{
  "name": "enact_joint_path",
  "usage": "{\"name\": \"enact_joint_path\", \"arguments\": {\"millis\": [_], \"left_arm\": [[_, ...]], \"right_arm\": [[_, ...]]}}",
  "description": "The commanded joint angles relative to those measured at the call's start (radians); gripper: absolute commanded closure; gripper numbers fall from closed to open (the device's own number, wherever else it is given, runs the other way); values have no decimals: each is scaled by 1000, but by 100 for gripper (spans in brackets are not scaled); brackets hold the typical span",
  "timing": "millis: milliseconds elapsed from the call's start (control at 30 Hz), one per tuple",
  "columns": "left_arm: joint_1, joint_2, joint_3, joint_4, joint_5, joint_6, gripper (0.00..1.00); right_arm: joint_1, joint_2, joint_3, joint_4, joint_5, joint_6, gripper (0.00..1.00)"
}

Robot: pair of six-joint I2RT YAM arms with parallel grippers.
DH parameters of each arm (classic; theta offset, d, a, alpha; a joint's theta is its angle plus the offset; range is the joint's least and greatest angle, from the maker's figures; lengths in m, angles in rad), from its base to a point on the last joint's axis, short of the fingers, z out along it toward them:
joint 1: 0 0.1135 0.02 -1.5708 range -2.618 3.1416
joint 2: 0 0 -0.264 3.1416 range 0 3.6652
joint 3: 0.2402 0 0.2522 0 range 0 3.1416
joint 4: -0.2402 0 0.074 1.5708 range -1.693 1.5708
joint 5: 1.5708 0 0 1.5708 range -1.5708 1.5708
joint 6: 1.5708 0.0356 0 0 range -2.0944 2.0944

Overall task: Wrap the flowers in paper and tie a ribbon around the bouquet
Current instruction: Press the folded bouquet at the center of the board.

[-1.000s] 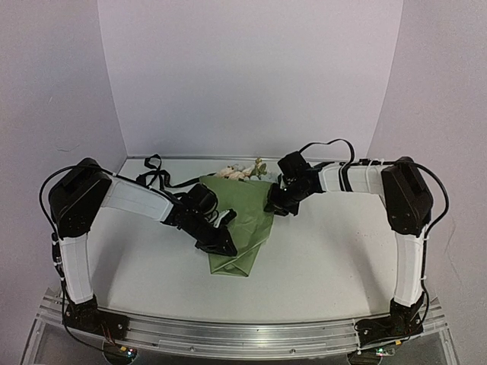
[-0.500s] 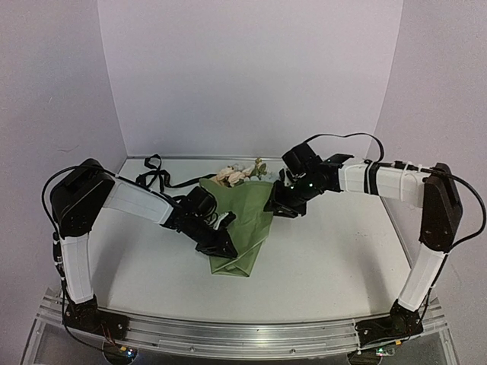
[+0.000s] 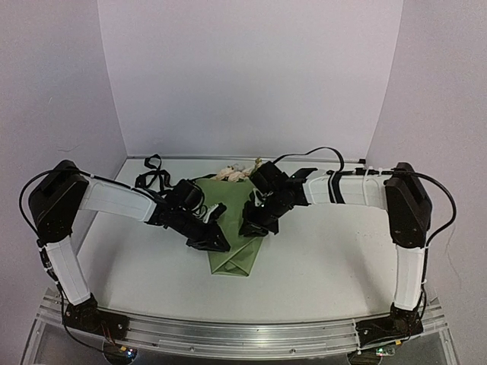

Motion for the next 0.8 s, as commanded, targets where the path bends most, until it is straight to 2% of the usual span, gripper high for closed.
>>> {"name": "enact_joint_path", "arguments": {"millis": [0, 167, 433, 600, 767], "left_arm": [[21, -54, -44, -14, 10, -3, 81], [29, -40, -61, 9, 69, 5, 82], [30, 29, -30, 19, 126, 20, 82], [30, 69, -19, 22, 139, 23, 84], [31, 39, -17, 18, 122, 16, 83]], "right_arm": [[26, 45, 73, 30, -25, 26, 85], [46, 84, 92, 33, -33, 35, 85], [73, 92, 22, 59, -27, 48, 86], [78, 110, -9, 63, -14, 50, 86], [77, 118, -48, 67, 2, 67, 87]]}}
